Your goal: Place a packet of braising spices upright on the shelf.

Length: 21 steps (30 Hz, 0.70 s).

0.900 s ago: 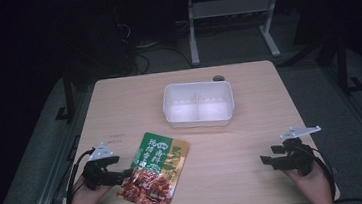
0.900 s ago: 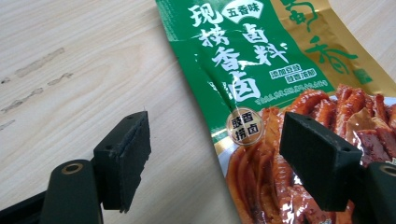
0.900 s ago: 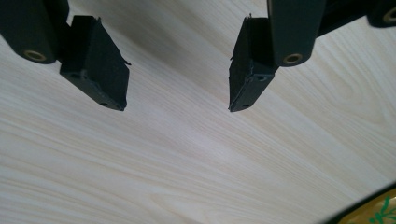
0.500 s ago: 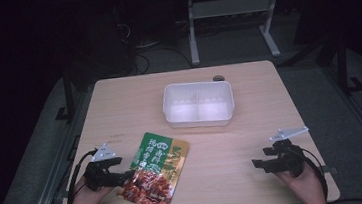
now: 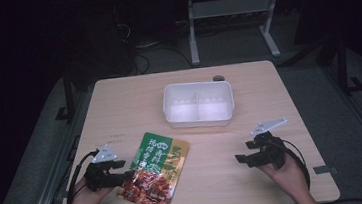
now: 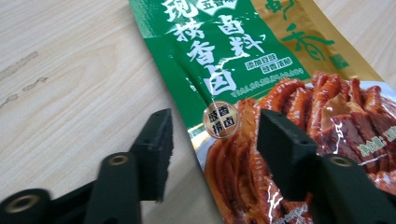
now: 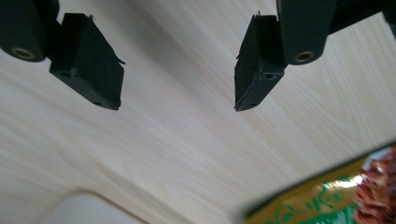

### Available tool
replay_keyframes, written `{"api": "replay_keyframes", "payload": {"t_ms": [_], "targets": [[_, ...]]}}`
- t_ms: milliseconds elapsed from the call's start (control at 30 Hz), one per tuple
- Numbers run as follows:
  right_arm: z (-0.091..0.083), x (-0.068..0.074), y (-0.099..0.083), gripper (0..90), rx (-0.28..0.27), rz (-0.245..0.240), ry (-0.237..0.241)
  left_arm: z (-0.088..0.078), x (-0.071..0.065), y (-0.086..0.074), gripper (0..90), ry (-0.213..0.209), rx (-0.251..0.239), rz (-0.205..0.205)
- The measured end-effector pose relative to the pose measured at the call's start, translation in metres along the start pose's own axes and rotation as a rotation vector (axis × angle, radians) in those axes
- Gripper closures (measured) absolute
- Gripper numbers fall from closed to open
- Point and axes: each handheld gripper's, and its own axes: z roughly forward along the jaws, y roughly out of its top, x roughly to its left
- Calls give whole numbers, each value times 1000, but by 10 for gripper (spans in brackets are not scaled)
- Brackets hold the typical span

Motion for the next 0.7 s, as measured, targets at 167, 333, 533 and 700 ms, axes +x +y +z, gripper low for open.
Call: {"api": "replay_keyframes", "payload": {"t_ms": [167, 333, 533, 700], "targets": [[11, 12, 25, 324, 4, -38, 29, -2, -2, 1, 595, -22, 2, 15], [29, 28, 52, 327, 48, -97, 41, -2, -1, 0, 735, -39, 20, 30], [51, 37, 76, 328, 84, -119, 72, 1, -2, 0, 851, -76, 44, 45], [63, 41, 90, 329, 100, -119, 99, 5, -6, 0, 899, -105, 76, 69]]}}
